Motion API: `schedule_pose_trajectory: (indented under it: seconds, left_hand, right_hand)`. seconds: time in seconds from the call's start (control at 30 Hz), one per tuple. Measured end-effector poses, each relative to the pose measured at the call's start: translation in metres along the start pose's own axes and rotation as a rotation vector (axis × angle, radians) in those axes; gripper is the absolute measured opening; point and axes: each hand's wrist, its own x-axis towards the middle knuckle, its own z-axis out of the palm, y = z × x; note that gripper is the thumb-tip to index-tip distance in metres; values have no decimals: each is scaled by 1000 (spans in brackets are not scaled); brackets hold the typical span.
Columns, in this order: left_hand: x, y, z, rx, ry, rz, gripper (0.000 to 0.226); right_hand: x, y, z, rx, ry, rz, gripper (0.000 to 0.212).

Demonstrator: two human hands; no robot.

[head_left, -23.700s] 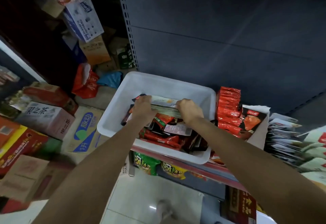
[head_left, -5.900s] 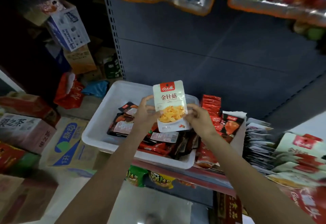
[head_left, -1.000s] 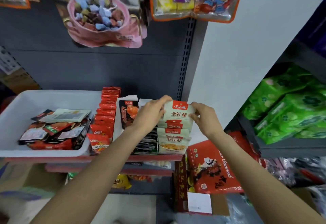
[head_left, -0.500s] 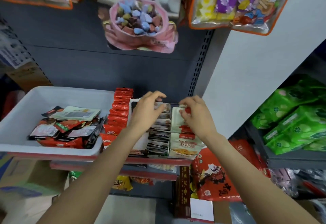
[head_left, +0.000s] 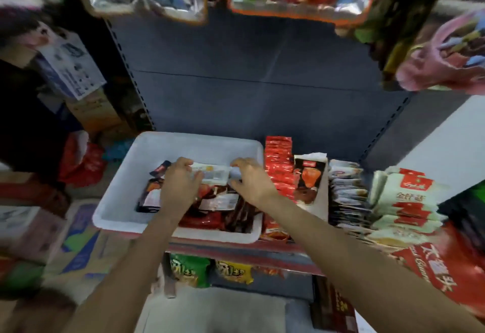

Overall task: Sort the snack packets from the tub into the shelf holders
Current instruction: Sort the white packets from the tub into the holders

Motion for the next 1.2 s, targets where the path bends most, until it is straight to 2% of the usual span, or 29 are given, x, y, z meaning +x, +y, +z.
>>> schedule_pose_trajectory:
  seconds: [0.17, 0.3, 0.37, 0.43, 0.53, 0.63, 0.73, 0.83, 0.93, 1.1, 1.2]
  left_hand:
    - [49, -82, 1, 109, -246, -27, 49]
    - [65, -115, 8, 63, -409, -126, 94]
    - [69, -125, 14, 41, -438, -133, 108]
    - [66, -120, 10, 35, -453, -121, 98]
    - [61, -109, 5, -65, -398, -164, 58]
    - [59, -104, 5, -193, -357, -198, 43]
    - [54, -98, 2, -264, -321, -175, 39]
    - [52, -89, -2, -325, -333, -185, 35]
    - [52, -75, -3, -405, -365, -143, 36]
    - [38, -34, -2, -503, -322, -63, 40]
    - [23, -3, 4, -597, -307, 8, 45]
  right_hand:
    - [48, -23, 53, -18, -152, 138, 71]
    - [69, -23, 75, -39, -227, 241, 82]
    - [74, -22, 83, -108, -315, 283, 80]
    - [74, -22, 91, -163, -328, 292, 62]
    - [69, -27, 100, -322, -189, 216, 24]
    - [60, -33, 96, -569, -141, 73, 21]
    - [52, -34, 85, -620, -164, -41, 29]
    - [50, -31, 70, -431, -49, -35, 20]
    - [42, -28, 48, 10, 88, 11, 21]
    - [16, -14, 15, 501, 85, 52, 20]
    - [-5, 1, -12, 639, 135, 63, 23]
